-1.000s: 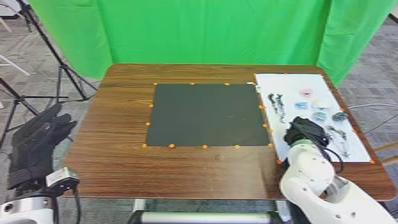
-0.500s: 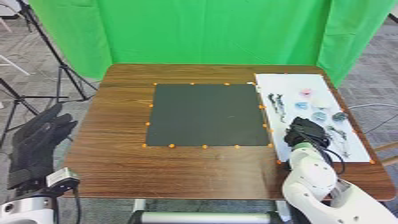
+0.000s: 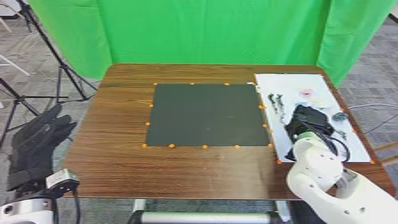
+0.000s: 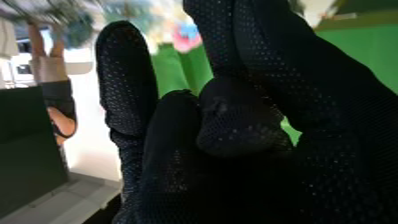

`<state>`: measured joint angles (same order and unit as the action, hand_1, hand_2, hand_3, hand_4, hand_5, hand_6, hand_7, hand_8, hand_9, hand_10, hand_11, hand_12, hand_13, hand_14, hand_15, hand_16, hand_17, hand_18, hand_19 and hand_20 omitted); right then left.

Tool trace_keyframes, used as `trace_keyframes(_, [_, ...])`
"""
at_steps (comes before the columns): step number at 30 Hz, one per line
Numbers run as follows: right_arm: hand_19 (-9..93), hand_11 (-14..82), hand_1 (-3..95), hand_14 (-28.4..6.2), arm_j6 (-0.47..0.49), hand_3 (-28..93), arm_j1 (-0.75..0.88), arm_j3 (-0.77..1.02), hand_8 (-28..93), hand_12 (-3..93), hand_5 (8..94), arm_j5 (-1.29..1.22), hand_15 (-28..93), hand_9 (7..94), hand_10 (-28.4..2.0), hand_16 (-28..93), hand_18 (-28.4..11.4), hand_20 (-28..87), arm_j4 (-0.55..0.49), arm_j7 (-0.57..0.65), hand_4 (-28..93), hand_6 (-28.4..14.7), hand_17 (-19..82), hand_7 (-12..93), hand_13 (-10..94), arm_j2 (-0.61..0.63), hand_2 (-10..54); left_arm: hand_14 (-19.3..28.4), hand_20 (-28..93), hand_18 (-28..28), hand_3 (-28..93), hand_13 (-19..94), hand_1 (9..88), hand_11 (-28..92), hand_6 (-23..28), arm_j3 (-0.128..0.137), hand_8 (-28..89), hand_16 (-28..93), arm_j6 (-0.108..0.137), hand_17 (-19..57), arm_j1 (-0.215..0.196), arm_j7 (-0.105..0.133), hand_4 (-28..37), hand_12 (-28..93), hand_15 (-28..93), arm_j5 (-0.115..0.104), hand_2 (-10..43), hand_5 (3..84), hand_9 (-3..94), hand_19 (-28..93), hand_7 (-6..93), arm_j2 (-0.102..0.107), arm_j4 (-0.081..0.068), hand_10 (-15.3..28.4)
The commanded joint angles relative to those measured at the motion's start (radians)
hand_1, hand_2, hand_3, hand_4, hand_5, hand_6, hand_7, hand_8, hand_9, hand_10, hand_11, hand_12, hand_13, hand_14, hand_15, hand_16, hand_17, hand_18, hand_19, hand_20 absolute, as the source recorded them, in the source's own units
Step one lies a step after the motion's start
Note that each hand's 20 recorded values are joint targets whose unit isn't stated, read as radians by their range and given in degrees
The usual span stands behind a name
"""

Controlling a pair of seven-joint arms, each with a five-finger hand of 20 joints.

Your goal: Arrange flowers

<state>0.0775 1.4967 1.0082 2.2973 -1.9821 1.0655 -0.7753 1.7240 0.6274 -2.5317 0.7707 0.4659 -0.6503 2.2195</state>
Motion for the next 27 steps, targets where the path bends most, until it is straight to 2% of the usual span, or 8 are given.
trace_keyframes(1, [93,68.3,57.0,-4.3,0.020,75,-0.053,0.016,27,26.8,89.4,0.014,85,93.7,-6.1,19,-15.6,-17,-0.045,-0.011,-21,-7.5,53,20,94,-0.001,-9.5,27.0,1,22.0,82,25,25.4,34,8.5,0.012,-11,-16,0.012,-8.9,-0.022,0.012,-19.8,7,62,-0.013,4.3,38.4,36.3,58,16.0,0.007,0.012,19.7])
trace_keyframes(5, [93,68.1,56.6,-4.4,0.076,75,-0.046,0.022,26,26.9,89.2,0.022,85,93.7,-6.0,19,-15.5,-17,-0.055,0.014,-21,-7.2,53,20,94,-0.015,-9.5,26.9,1,22.0,82,25,25.4,34,8.5,0.008,-11,-16,0.011,-8.9,-0.020,0.012,-19.8,7,62,-0.012,4.4,38.5,36.3,58,15.9,0.012,0.012,19.6])
trace_keyframes(8, [93,66.3,54.4,-4.6,0.163,72,0.012,0.085,24,28.7,88.2,-0.009,84,93.7,-6.1,20,-15.5,-19,-0.079,0.026,-20,-6.7,53,19,94,-0.054,-9.5,27.0,1,22.0,82,25,25.4,34,8.5,0.022,-11,-16,0.008,-8.9,-0.035,-0.010,-19.7,7,62,0.008,4.3,38.5,36.2,58,16.0,-0.007,0.018,19.6])
trace_keyframes(13, [93,63.0,51.0,-4.2,0.241,68,0.060,0.131,19,32.0,80.5,-0.056,81,92.3,-7.1,22,-15.4,-23,-0.097,0.055,-19,-9.7,54,15,94,-0.073,-9.5,27.0,1,22.0,82,25,25.4,34,8.5,0.021,-11,-16,0.009,-8.9,-0.044,-0.001,-19.7,7,62,0.001,4.2,38.5,36.3,58,16.0,-0.006,0.018,19.6])
trace_keyframes(20, [93,60.5,44.3,-4.1,0.285,72,0.078,0.140,-4,31.2,77.8,-0.087,79,91.0,-8.5,24,-16.8,-28,-0.092,0.075,-20,-11.8,54,14,94,-0.082,-9.5,27.0,1,21.9,82,25,25.4,34,8.5,0.010,-11,-16,0.011,-8.9,-0.030,0.013,-19.7,7,62,-0.012,4.2,38.5,36.3,58,16.0,0.005,0.015,19.6])
trace_keyframes(21, [93,60.2,44.0,-4.2,0.286,72,0.079,0.134,-4,31.1,77.7,-0.090,78,90.8,-8.7,24,-17.1,-28,-0.090,0.082,-20,-12.0,54,14,94,-0.078,-9.5,27.1,1,21.9,82,25,25.3,34,8.5,0.010,-11,-16,0.009,-8.9,-0.027,0.002,-19.6,7,62,-0.001,4.1,38.5,36.3,58,16.0,0.000,0.015,19.6])
trace_keyframes(25, [93,59.3,43.5,-4.3,0.303,71,0.078,0.132,-5,30.5,77.5,-0.082,77,90.3,-9.3,25,-17.9,-28,-0.086,0.086,-20,-12.5,53,14,94,-0.074,-9.5,27.0,1,21.9,82,25,25.5,34,8.5,0.006,-11,-16,0.008,-8.9,-0.022,-0.002,-19.7,7,62,0.003,4.2,38.5,36.3,58,16.1,-0.001,0.014,19.7])
trace_keyframes(27, [93,58.8,43.3,-4.2,0.311,71,0.073,0.130,-5,30.2,77.5,-0.095,76,90.3,-9.4,25,-18.0,-28,-0.076,0.092,-20,-12.7,53,14,94,-0.078,-9.5,27.0,1,21.9,82,25,25.5,34,8.5,0.004,-11,-16,0.010,-8.9,-0.021,0.006,-19.7,7,62,-0.006,4.1,38.5,36.3,58,16.1,0.000,0.014,19.6])
